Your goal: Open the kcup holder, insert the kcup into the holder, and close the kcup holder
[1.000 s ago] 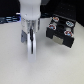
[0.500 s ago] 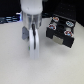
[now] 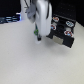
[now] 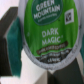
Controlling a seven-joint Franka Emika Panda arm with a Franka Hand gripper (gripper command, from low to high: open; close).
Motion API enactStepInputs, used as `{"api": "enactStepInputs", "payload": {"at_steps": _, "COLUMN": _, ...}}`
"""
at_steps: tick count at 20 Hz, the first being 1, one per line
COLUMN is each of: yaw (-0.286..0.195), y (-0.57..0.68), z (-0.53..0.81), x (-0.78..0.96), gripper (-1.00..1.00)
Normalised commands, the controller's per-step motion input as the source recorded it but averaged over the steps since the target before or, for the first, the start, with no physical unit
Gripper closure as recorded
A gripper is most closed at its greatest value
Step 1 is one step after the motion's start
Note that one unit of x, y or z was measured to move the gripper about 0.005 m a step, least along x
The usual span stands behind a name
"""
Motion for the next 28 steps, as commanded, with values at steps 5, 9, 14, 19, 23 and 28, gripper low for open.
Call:
{"api": "enactStepInputs", "payload": {"at_steps": 5, "yaw": 0.029, "y": 0.64, "z": 0.52, "x": 0.04, "gripper": 1.0}}
{"api": "enactStepInputs", "payload": {"at_steps": 9, "yaw": 0.017, "y": 0.66, "z": 0.44, "x": 0.06, "gripper": 1.0}}
{"api": "enactStepInputs", "payload": {"at_steps": 14, "yaw": 0.017, "y": 0.67, "z": 0.34, "x": 0.05, "gripper": 1.0}}
{"api": "enactStepInputs", "payload": {"at_steps": 19, "yaw": 0.025, "y": 0.66, "z": 0.2, "x": 0.07, "gripper": 1.0}}
{"api": "enactStepInputs", "payload": {"at_steps": 23, "yaw": 0.031, "y": 0.65, "z": 0.11, "x": 0.05, "gripper": 1.0}}
{"api": "enactStepInputs", "payload": {"at_steps": 28, "yaw": 0.044, "y": 0.6, "z": 0.01, "x": 0.02, "gripper": 1.0}}
